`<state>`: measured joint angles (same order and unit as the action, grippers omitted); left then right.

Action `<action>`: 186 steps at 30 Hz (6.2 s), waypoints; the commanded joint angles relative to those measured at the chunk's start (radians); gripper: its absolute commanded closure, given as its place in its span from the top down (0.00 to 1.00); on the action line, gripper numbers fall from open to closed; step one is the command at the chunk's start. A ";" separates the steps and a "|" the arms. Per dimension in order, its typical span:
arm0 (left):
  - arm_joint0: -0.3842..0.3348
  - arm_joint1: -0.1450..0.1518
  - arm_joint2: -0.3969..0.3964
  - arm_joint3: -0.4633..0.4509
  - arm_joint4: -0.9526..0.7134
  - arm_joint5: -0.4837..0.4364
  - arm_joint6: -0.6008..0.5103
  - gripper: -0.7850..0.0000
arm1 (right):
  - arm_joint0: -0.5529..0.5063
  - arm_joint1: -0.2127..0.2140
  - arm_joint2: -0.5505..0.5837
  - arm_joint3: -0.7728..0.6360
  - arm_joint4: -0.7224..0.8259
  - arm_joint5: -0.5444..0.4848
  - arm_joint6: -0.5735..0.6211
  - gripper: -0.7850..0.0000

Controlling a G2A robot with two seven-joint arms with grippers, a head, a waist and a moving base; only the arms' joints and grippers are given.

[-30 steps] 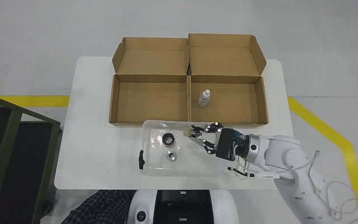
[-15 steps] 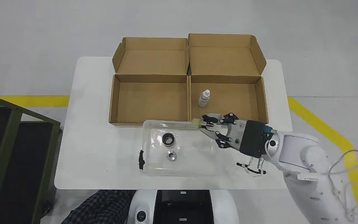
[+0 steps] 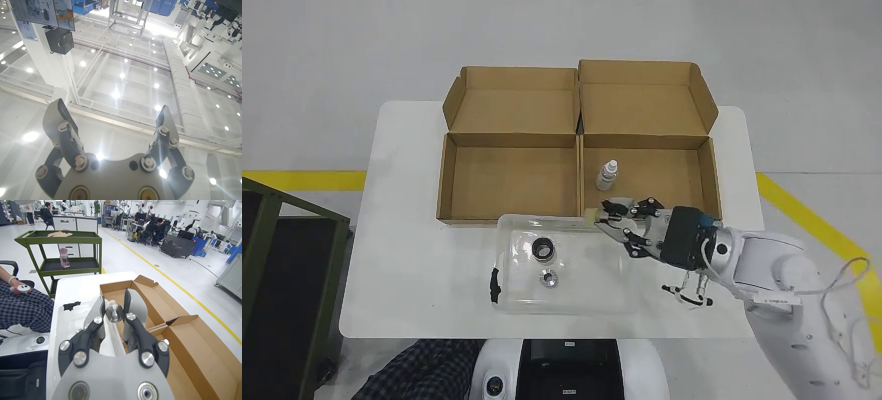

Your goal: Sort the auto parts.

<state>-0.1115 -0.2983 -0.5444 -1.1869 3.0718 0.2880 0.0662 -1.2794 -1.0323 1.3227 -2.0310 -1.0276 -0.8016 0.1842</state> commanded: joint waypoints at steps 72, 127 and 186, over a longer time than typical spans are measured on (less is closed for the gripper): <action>0.000 0.000 0.000 0.000 0.000 0.000 0.000 1.00 | 0.271 -0.029 -0.131 0.494 -0.178 0.178 0.188 0.77; 0.000 0.000 0.000 0.000 0.000 0.000 0.000 1.00 | 0.092 -0.039 -0.416 0.202 -0.418 0.033 0.192 0.83; 0.000 0.000 0.000 0.000 0.000 0.000 0.000 1.00 | 0.259 -0.119 -0.595 0.386 -0.377 -0.002 0.170 0.00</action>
<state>-0.1115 -0.2983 -0.5444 -1.1869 3.0718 0.2880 0.0662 -1.0210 -1.1521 0.7251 -1.6427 -1.4050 -0.8011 0.3548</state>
